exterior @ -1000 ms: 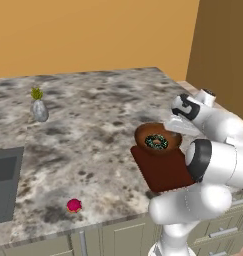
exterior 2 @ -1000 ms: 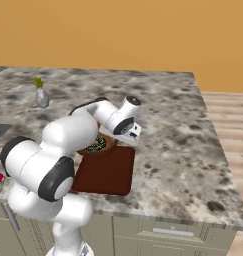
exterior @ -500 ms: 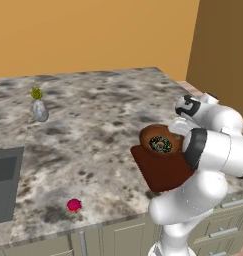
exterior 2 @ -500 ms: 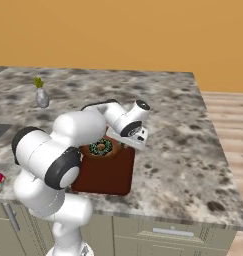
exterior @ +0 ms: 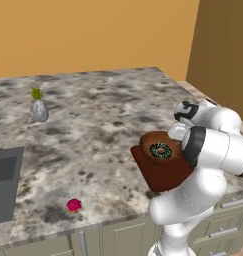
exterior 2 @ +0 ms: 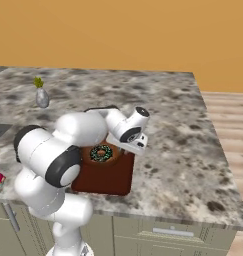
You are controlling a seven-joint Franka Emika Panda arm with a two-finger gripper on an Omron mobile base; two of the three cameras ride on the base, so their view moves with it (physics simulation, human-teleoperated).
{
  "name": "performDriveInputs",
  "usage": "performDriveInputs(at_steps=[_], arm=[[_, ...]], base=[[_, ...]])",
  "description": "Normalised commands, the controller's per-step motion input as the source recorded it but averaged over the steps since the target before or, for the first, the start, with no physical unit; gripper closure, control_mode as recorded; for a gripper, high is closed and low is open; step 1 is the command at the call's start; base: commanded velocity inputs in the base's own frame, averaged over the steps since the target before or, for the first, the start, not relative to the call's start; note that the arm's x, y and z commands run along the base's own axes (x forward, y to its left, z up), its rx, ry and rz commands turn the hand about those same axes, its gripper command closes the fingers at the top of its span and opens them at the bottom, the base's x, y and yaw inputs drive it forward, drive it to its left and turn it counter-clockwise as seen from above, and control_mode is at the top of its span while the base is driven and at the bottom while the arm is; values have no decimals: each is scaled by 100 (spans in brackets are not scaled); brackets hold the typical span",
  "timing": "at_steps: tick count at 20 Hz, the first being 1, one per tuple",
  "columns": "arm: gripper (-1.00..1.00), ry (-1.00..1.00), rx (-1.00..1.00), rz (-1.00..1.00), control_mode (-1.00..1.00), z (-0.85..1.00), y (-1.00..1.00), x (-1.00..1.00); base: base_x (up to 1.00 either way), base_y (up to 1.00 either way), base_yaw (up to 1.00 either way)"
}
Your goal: Place the bowl with donut and the cupcake onto the tray.
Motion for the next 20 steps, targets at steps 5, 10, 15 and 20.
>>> performDriveInputs(at_steps=[5, 10, 15, 20], arm=[[100, 0, -2, 0, -100, -33, 0, 0], [100, 0, 0, 0, -100, -13, -1, 1], [-100, 0, 0, 0, -100, -2, 0, 0], [-100, 0, 0, 0, -100, 0, 0, 0]], base=[[0, 0, 0], [0, 0, 0], [0, 0, 0], [0, 0, 0]])
